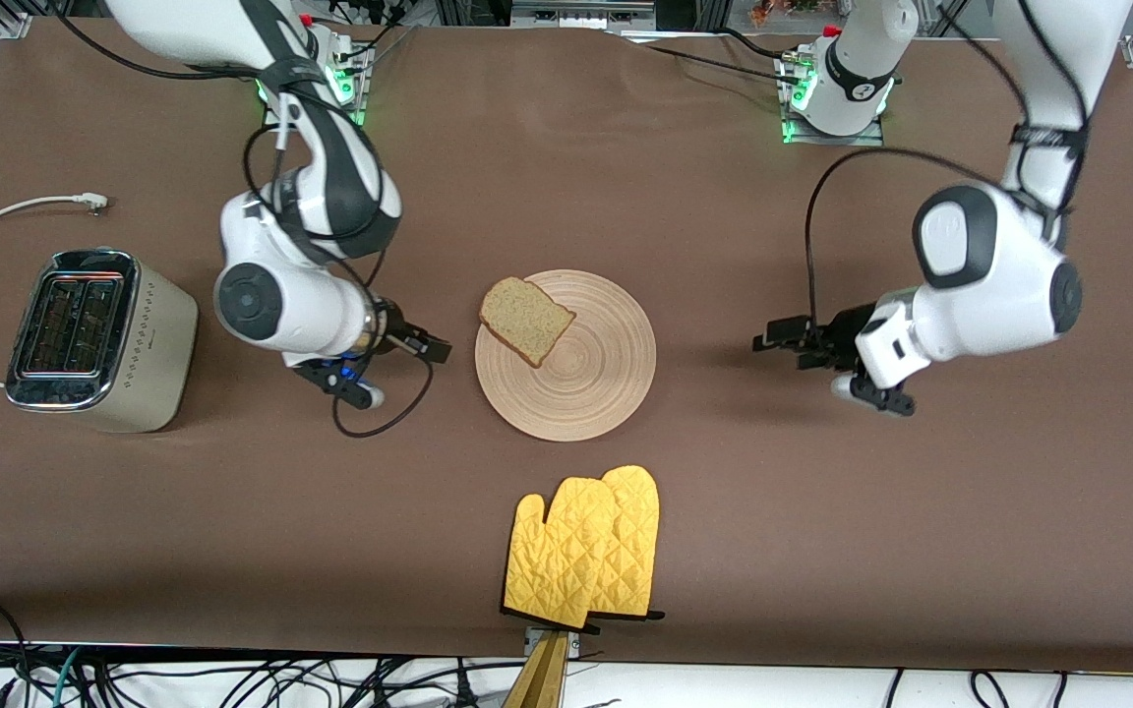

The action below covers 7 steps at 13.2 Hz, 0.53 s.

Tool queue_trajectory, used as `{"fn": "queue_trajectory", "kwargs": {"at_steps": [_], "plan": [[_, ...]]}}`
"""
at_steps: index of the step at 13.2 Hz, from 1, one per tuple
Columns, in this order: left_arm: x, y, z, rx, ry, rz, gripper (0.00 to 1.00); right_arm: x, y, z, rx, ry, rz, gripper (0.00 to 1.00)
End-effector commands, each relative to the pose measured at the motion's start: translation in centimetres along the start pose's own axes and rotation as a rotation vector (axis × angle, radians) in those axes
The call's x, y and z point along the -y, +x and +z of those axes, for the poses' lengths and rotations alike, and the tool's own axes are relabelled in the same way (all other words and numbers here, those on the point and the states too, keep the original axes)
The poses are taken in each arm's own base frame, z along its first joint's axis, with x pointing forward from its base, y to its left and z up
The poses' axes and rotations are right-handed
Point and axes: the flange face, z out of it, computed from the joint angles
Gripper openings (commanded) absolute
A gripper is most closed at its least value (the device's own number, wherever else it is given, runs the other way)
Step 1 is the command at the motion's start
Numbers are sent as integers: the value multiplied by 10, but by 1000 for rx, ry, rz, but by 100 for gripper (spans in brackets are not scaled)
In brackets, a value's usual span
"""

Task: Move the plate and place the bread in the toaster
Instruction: 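Release the plate with the left gripper while the right gripper approaches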

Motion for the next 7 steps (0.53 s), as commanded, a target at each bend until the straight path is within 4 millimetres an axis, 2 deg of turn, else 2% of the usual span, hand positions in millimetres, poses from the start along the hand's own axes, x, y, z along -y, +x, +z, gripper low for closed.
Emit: {"fn": "queue_trajectory", "kwargs": {"at_steps": [1, 3, 4, 5, 7], "plan": [[-25, -62, -37, -18, 160, 26, 100, 10, -23, 32, -5, -3, 68, 100], [-36, -85, -66, 17, 257, 68, 100, 26, -42, 54, -15, -10, 106, 100], [-38, -92, -87, 29, 300, 79, 100, 30, -47, 64, -13, -17, 117, 100], [-27, -93, -115, 35, 346, 69, 100, 33, -51, 70, -10, -25, 112, 100], [-23, -91, -166, 51, 396, 54, 100, 36, -62, 84, 4, -57, 96, 100]]}}
